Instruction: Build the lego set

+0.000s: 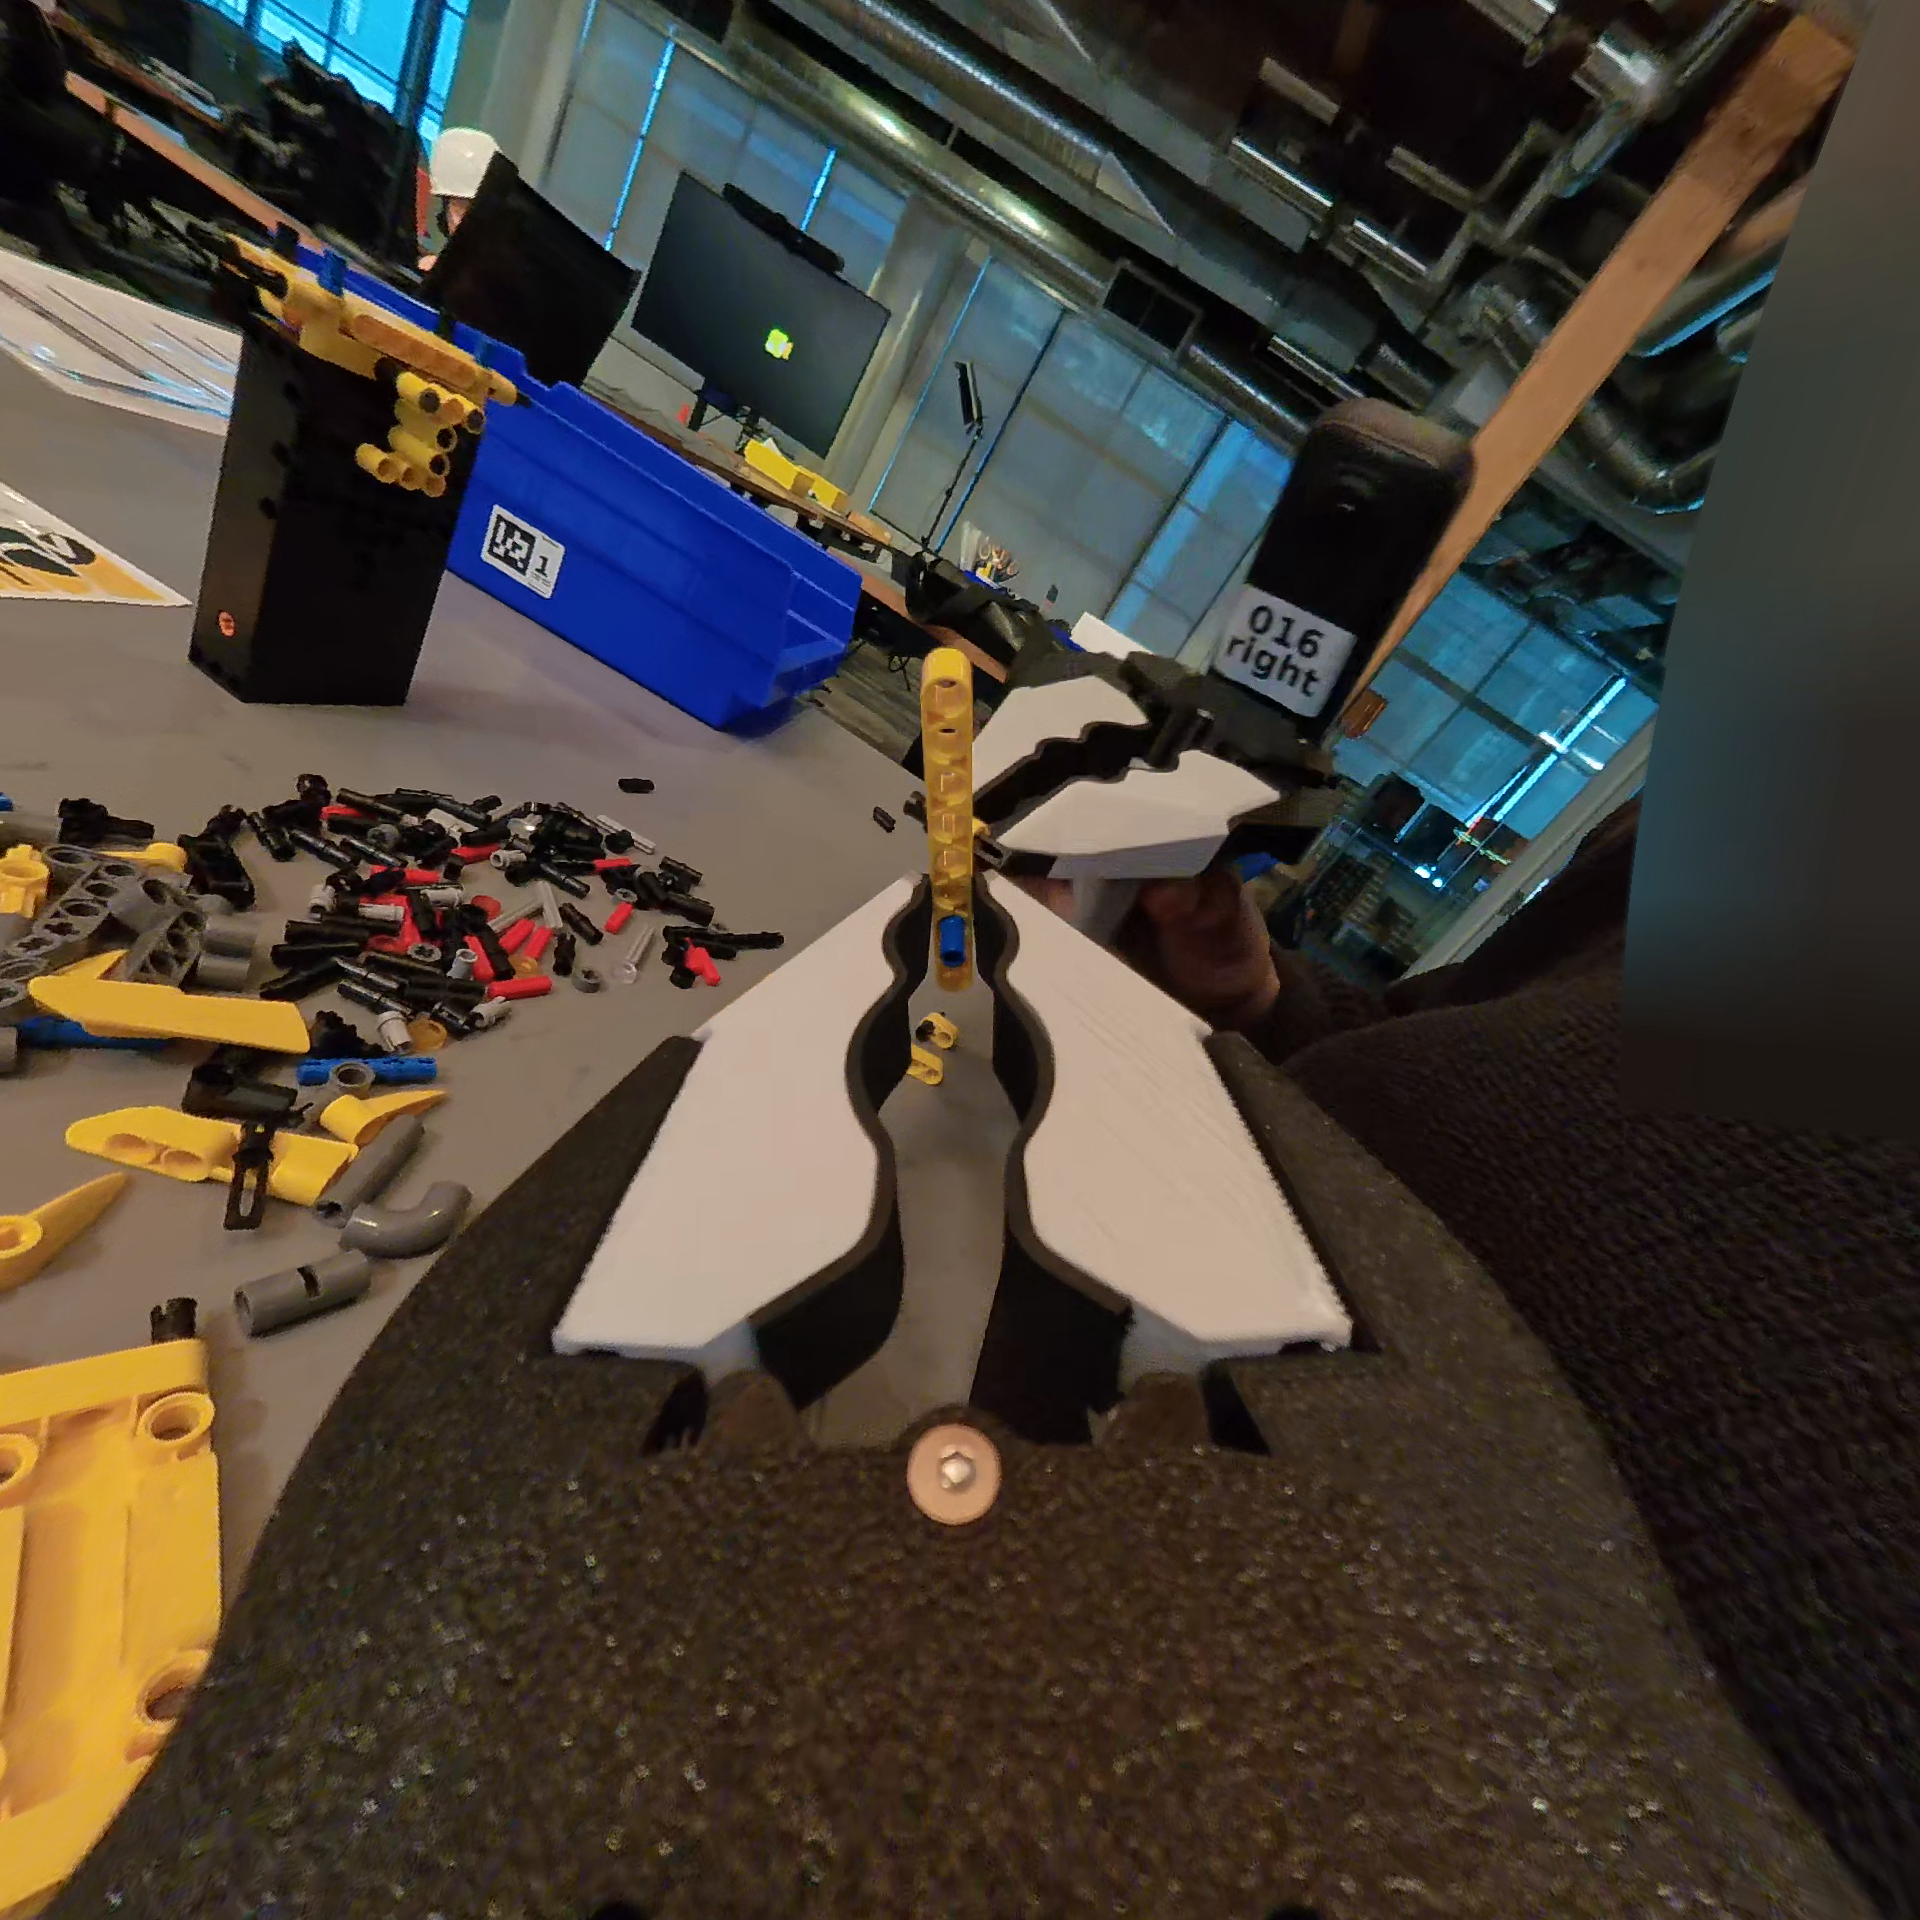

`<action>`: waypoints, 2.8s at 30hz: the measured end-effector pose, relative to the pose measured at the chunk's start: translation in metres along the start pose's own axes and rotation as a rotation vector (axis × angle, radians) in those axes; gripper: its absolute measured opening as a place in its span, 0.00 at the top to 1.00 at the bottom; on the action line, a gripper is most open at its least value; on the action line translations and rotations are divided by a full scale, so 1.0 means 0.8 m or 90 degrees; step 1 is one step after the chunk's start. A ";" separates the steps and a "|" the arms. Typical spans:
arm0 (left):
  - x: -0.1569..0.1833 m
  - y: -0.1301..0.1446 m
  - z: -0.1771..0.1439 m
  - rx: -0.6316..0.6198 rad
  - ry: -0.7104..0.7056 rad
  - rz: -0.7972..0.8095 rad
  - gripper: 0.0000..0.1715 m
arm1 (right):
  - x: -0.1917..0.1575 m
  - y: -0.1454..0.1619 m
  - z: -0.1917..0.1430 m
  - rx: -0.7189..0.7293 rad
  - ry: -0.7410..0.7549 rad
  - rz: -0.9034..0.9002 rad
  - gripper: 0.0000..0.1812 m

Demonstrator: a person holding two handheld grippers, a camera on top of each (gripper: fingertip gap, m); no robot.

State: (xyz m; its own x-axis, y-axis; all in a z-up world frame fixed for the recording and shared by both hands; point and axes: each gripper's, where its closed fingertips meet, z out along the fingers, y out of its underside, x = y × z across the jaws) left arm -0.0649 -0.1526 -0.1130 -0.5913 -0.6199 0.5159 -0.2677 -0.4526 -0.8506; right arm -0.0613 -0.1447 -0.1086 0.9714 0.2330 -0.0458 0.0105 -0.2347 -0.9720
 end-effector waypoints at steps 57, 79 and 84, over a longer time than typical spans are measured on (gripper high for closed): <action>-0.050 0.087 -0.020 -0.353 -0.169 0.073 0.96 | -0.030 0.084 0.001 -0.227 -0.262 0.318 0.95; -0.016 0.041 -0.015 -0.211 -0.051 0.027 0.83 | -0.030 0.039 -0.002 -0.075 -0.363 0.454 0.95; 0.025 0.017 -0.014 -0.116 0.137 -0.109 0.84 | -0.055 0.023 -0.015 -0.059 -0.492 0.529 0.95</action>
State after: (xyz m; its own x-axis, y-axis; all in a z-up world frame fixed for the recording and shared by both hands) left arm -0.0891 -0.1640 -0.1155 -0.6679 -0.3856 0.6366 -0.4973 -0.4052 -0.7671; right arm -0.1012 -0.1703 -0.1218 0.2799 0.4839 -0.8292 -0.5200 -0.6496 -0.5546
